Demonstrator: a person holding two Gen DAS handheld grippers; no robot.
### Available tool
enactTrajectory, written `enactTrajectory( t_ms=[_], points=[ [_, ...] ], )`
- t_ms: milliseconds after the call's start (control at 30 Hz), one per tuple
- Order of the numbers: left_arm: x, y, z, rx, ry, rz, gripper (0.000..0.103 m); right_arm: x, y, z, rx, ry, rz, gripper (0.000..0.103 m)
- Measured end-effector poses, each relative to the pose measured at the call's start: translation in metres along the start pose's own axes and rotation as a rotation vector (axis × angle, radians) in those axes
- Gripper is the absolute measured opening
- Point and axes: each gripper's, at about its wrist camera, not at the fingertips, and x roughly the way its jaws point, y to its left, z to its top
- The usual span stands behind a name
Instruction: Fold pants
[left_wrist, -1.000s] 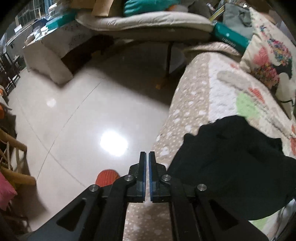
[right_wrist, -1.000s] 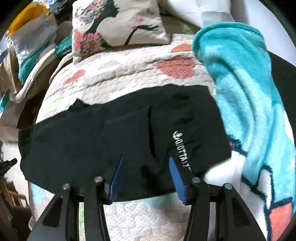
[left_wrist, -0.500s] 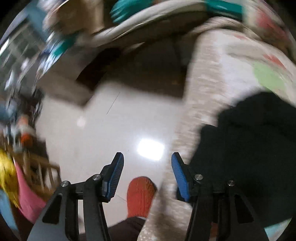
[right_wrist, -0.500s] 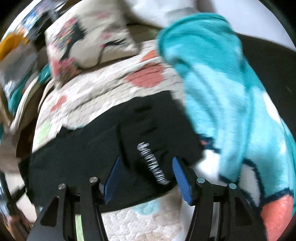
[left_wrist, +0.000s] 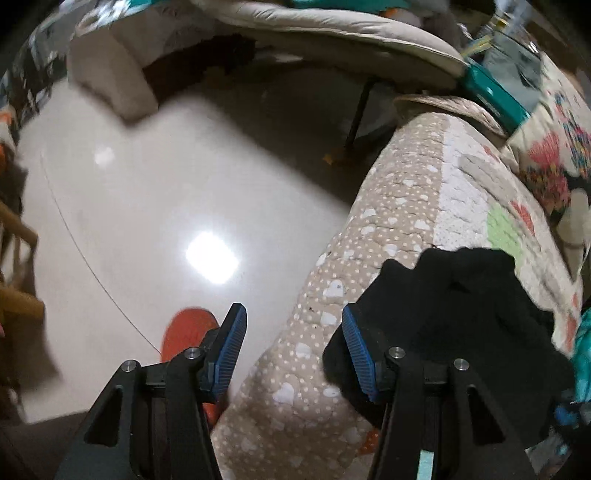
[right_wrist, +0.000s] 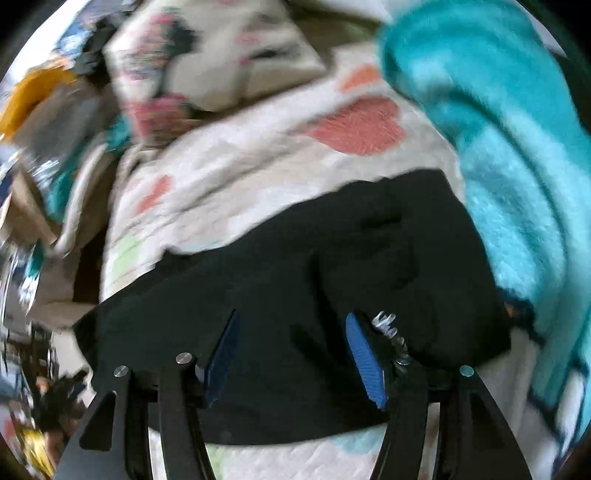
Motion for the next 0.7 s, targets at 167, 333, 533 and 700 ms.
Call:
enactTrajectory(
  t_ms=[167, 333, 533, 700],
  points=[
    [0.002, 0.029, 0.006, -0.140, 0.026, -0.036, 0.053, -0.003, -0.041, 0.000, 0.189, -0.033, -0.019, 0.038],
    [0.003, 0.043, -0.004, -0.243, 0.042, -0.086, 0.053, -0.032, 0.010, -0.013, -0.004, -0.113, -0.089, 0.054],
    [0.019, 0.031, -0.027, -0.329, 0.116, -0.156, 0.053, -0.012, 0.120, -0.015, -0.274, -0.023, 0.030, 0.056],
    [0.020, 0.035, -0.024, -0.308, 0.087, -0.154, 0.053, 0.019, 0.234, -0.037, -0.516, 0.084, 0.149, 0.056]
  ],
)
